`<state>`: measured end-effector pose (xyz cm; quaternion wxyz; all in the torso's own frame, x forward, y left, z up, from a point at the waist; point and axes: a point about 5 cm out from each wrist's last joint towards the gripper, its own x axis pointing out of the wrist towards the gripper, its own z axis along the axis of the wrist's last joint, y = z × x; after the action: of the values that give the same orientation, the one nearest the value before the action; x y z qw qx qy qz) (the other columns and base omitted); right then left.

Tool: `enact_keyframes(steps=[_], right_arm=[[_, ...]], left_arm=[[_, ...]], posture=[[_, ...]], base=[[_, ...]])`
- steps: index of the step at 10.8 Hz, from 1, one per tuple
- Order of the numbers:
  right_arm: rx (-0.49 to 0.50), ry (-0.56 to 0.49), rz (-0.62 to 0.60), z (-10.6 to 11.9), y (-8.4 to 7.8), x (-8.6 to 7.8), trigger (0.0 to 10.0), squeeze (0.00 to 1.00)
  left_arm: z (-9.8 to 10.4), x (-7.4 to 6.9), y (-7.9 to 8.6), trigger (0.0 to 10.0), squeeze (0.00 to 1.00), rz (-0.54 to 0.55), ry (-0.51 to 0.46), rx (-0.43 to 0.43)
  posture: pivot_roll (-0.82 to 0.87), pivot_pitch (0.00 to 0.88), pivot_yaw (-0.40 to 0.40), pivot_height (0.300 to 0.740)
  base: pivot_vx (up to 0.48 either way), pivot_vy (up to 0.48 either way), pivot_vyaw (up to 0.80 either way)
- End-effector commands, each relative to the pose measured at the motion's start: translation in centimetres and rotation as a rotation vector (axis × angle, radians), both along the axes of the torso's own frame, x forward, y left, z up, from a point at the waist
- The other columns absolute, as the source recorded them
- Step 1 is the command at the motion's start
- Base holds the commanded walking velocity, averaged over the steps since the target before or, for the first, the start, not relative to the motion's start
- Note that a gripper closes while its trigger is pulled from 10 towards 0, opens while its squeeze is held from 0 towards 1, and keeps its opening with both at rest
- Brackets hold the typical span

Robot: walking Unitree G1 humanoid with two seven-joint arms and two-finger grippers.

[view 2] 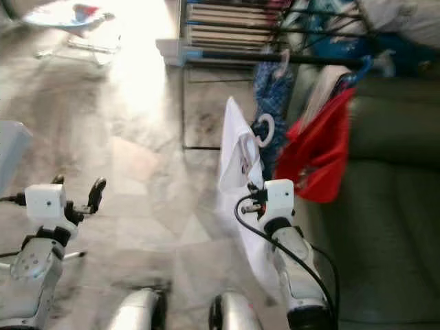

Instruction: Hang hanger

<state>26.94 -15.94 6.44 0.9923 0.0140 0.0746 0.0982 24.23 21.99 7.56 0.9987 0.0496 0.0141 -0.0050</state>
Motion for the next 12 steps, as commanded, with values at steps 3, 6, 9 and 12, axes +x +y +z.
enact_keyframes(steps=[3, 6, 9, 12], right_arm=[[0.017, -0.062, -0.13, 0.2, -1.1, -0.3, 10.0, 0.0], [0.011, -0.056, -0.192, -0.5, -1.6, -1.5, 10.0, 0.0], [-0.009, -0.029, -0.104, -0.9, -0.5, -1.0, 10.0, 0.0], [0.003, -0.04, -0.088, -0.6, 0.0, -0.1, 10.0, 0.0]], left_arm=[[-1.0, 1.0, -1.9, 10.0, 0.0, -0.103, 0.055, 0.055], [-0.5, 2.7, -3.3, 10.0, 0.0, -0.196, 0.036, 0.082], [-0.7, 2.7, -3.2, 10.0, 0.0, -0.17, 0.019, 0.052], [-0.9, 2.0, -2.3, 10.0, 0.0, -0.14, 0.024, 0.06]], posture=[[-0.01, 0.123, 0.004, 0.74], [-0.07, 0.136, 0.035, 0.74], [-0.06, 0.15, -0.008, 0.74], [-0.04, 0.15, -0.022, 0.74]], base=[[0.0, 0.0, 0.0], [0.0, 0.0, 0.0], [0.095, 0.129, 0.0], [0.296, 0.376, 0.0]])
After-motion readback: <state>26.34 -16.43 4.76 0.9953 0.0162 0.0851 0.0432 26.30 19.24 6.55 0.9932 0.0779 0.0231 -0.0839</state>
